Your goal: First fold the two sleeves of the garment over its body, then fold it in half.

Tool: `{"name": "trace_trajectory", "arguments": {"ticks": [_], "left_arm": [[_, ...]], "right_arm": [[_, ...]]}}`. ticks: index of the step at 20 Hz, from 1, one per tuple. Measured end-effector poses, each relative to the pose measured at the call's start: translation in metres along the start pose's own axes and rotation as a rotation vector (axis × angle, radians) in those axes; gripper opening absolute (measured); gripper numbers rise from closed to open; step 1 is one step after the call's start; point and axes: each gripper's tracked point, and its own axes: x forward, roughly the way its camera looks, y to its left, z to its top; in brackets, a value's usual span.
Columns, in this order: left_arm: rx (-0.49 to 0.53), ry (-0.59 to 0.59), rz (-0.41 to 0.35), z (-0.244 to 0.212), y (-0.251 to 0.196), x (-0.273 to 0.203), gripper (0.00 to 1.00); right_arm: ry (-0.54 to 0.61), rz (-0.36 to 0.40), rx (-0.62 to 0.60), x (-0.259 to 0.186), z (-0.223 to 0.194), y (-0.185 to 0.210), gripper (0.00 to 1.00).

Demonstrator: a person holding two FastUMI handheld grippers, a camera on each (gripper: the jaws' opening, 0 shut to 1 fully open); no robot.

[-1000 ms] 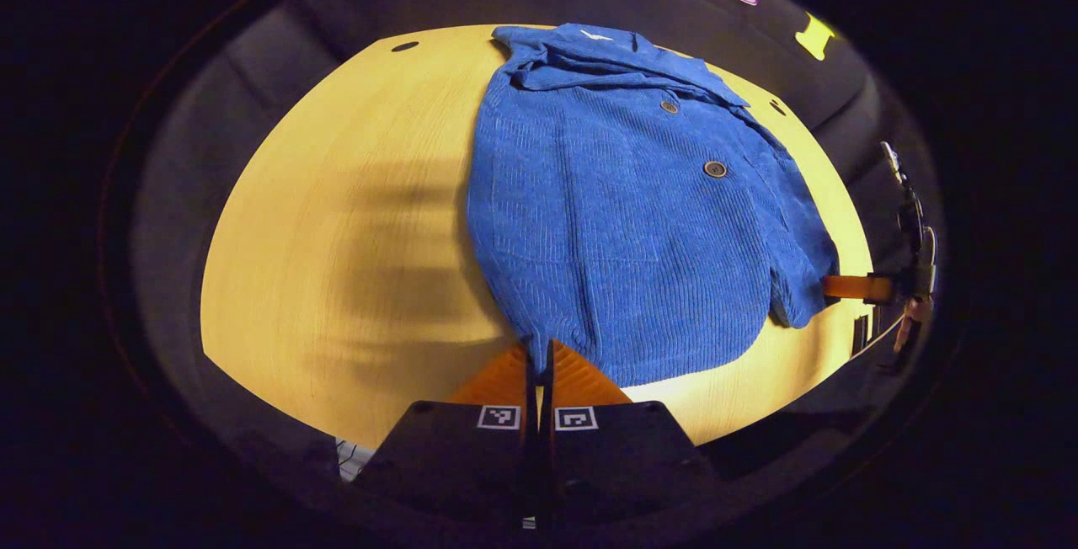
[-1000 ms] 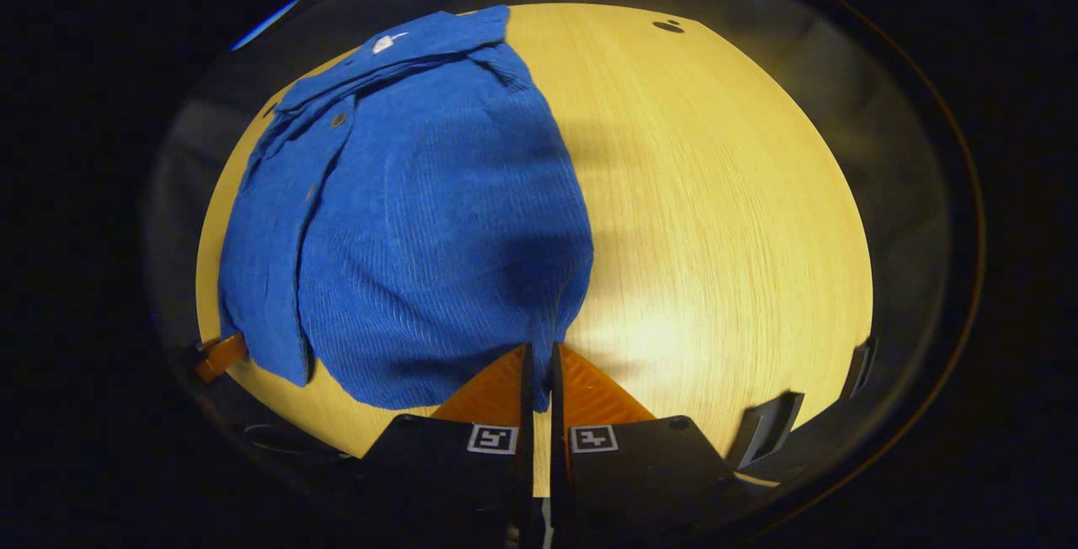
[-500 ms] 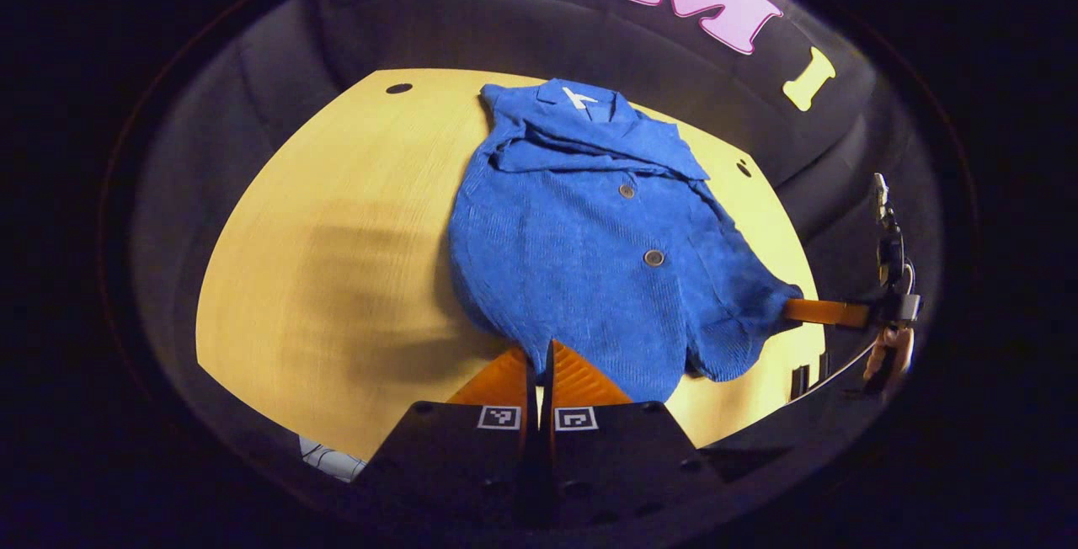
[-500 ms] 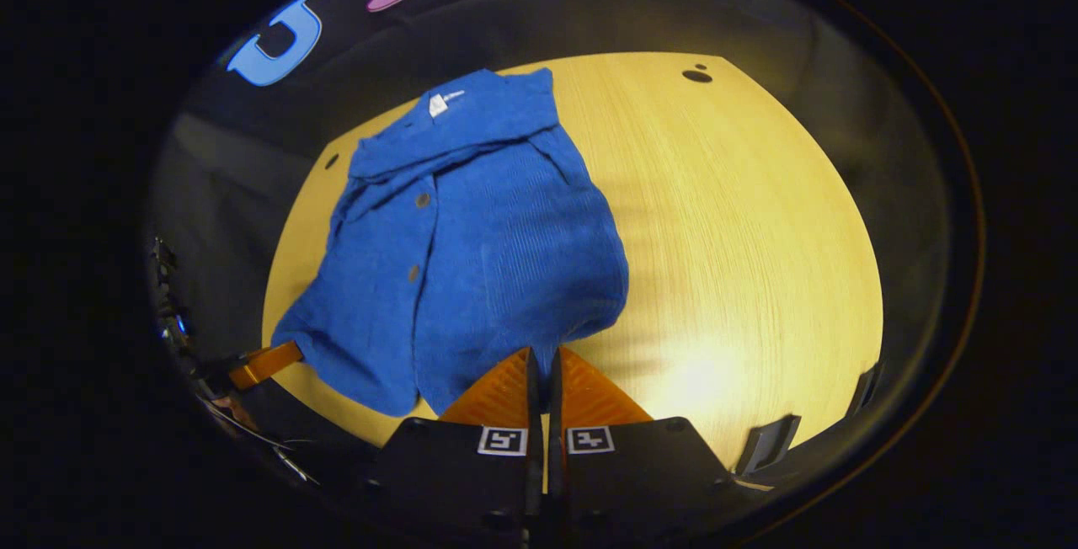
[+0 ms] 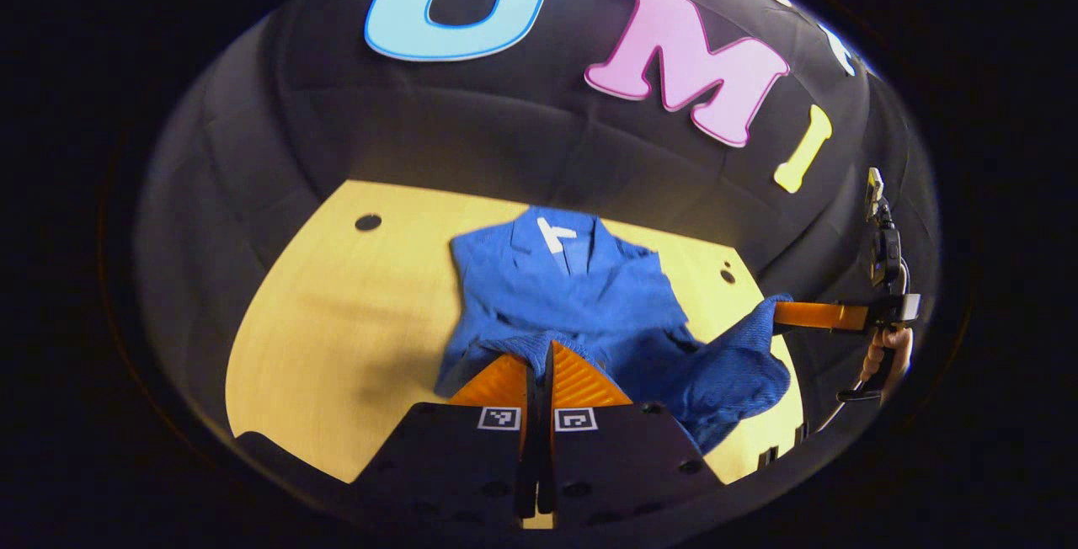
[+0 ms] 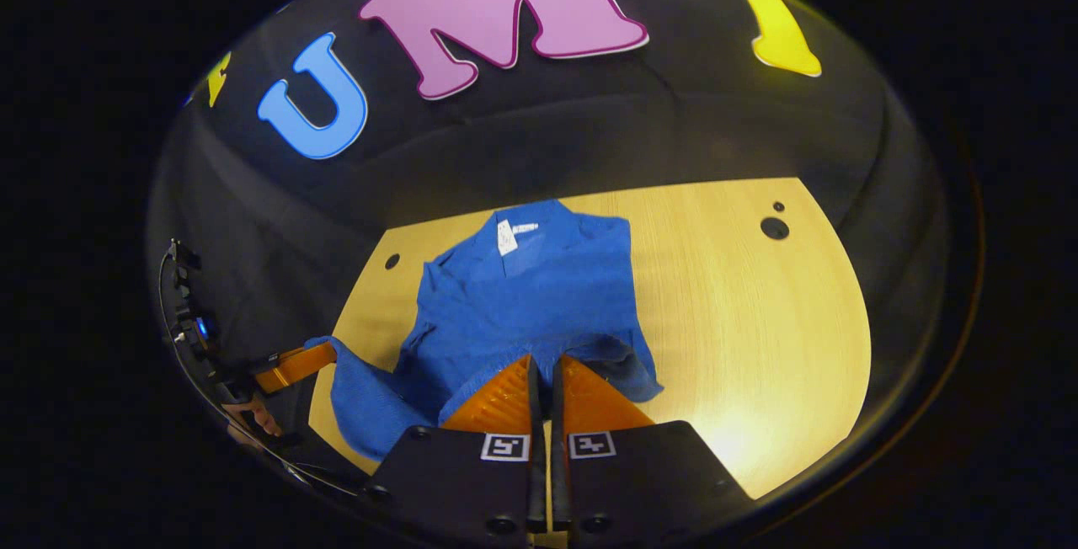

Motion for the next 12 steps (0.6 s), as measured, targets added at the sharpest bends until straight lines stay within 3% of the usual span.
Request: {"name": "trace_trajectory", "arguments": {"ticks": [5, 8, 9, 10, 11, 12], "left_arm": [[0.052, -0.137, 0.062, 0.083, 0.023, 0.076, 0.0], [0.005, -0.227, 0.078, 0.123, 0.046, 0.152, 0.0], [0.015, -0.32, 0.115, 0.144, 0.07, 0.208, 0.0], [0.048, -0.328, 0.114, 0.144, 0.073, 0.235, 0.0], [0.059, -0.314, 0.107, 0.14, 0.074, 0.253, 0.03], [0.072, -0.284, 0.124, 0.129, 0.076, 0.266, 0.17]], "right_arm": [[-0.111, 0.004, -0.006, 0.068, 0.093, -0.01, 0.03], [-0.153, -0.018, 0.048, 0.133, 0.127, -0.032, 0.03], [-0.178, -0.081, 0.063, 0.182, 0.135, -0.065, 0.03], [-0.185, -0.108, 0.101, 0.208, 0.137, -0.079, 0.04], [-0.176, -0.101, 0.152, 0.225, 0.131, -0.086, 0.09], [-0.163, -0.108, 0.176, 0.235, 0.124, -0.092, 0.14]]}}
